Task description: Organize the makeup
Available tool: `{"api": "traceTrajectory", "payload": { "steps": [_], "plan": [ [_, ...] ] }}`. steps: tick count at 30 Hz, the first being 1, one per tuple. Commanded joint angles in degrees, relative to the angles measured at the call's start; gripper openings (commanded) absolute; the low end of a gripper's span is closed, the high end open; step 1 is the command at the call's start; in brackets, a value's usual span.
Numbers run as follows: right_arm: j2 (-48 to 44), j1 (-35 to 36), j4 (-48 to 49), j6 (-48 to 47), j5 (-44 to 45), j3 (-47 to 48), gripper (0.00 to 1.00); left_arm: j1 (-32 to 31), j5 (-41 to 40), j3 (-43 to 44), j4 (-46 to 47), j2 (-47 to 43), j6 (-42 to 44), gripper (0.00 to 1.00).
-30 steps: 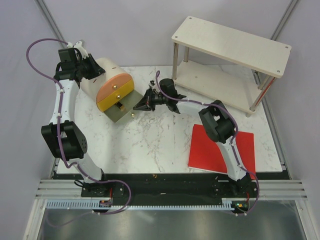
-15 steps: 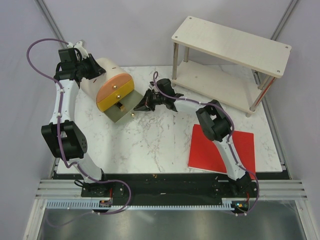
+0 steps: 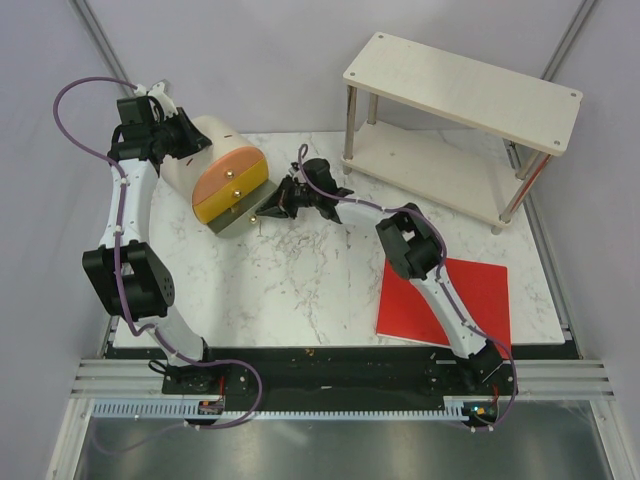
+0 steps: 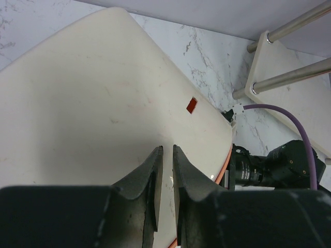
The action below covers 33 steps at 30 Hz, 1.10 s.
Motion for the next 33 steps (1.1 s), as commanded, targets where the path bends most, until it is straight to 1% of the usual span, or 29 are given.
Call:
{"api": "traceTrajectory", "payload": {
  "steps": [1, 5, 6, 9, 15, 18, 21, 23, 26, 27, 28, 29, 30, 31, 32, 33],
  "plan": [
    [3.86, 0.60, 11.38, 9.72, 6.27, 5.76, 0.09, -0.27, -1.54, -2.79, -10.54, 3.20, 1.85, 0.22],
    [7.82, 1.57, 16.58, 19.11, 8.73, 9.71, 0.09, -0.27, -1.19, -2.70, -10.37, 3.20, 1.59, 0.22],
    [9.30, 1.66, 17.28, 20.18, 9.09, 10.50, 0.09, -0.18, -1.37, -2.61, -10.45, 3.29, 1.67, 0.22],
    [10.90, 1.83, 16.59, 20.46, 10.23, 13.84, 0.11, -0.18, -1.11, -2.70, -10.54, 3.11, 1.67, 0.22],
    [11.60, 2.01, 18.51, 22.38, 13.31, 14.02, 0.16, -0.27, -0.67, -2.79, -10.54, 2.85, 1.58, 0.22],
    [11.96, 1.83, 19.92, 23.44, 13.05, 14.55, 0.19, -0.27, -0.49, -2.70, -10.46, 2.76, 1.58, 0.22],
    [10.21, 1.40, 23.42, 24.50, 12.70, 11.40, 0.22, -0.27, -0.58, -2.70, -10.46, 2.41, 1.58, 0.23],
    [8.71, 0.69, 24.84, 24.59, 11.65, 7.45, 0.23, -0.27, -0.58, -2.78, -10.46, 1.88, 1.58, 0.23],
    [4.06, -0.80, 26.69, 22.40, 9.01, 0.60, 0.24, -0.27, -0.84, -2.87, -10.54, 0.57, 1.58, 0.23],
    [0.83, -1.67, 26.61, 21.17, 8.40, -3.77, 0.24, -0.27, -0.84, -2.96, -10.46, 0.04, 1.58, 0.23],
    [-1.12, -2.03, 26.00, 19.86, 7.78, -5.99, 0.25, -0.27, -0.84, -3.05, -10.37, -0.40, 1.58, 0.23],
    [-3.23, -2.56, 25.12, 16.10, 6.64, -8.28, 0.25, -0.18, -0.84, -3.14, -10.45, -1.71, 1.58, 0.23],
    [-7.34, -3.34, 22.85, 14.15, 6.28, -12.39, 0.25, -0.27, -1.19, -3.31, -10.19, -2.59, 1.50, 0.23],
    [-9.47, -3.70, 21.17, 11.61, 5.93, -14.17, 0.25, -0.35, -1.28, -3.49, -9.93, -3.47, 1.41, 0.24],
    [-11.49, -4.05, 19.07, 6.88, 5.49, -15.67, 0.26, -0.35, -1.37, -3.66, -9.84, -4.18, 1.41, 0.25],
    [-15.16, -4.84, 14.09, 3.96, 5.05, -17.42, 0.27, -0.35, -1.37, -3.75, -9.84, -6.18, 1.50, 0.26]
  ]
}}
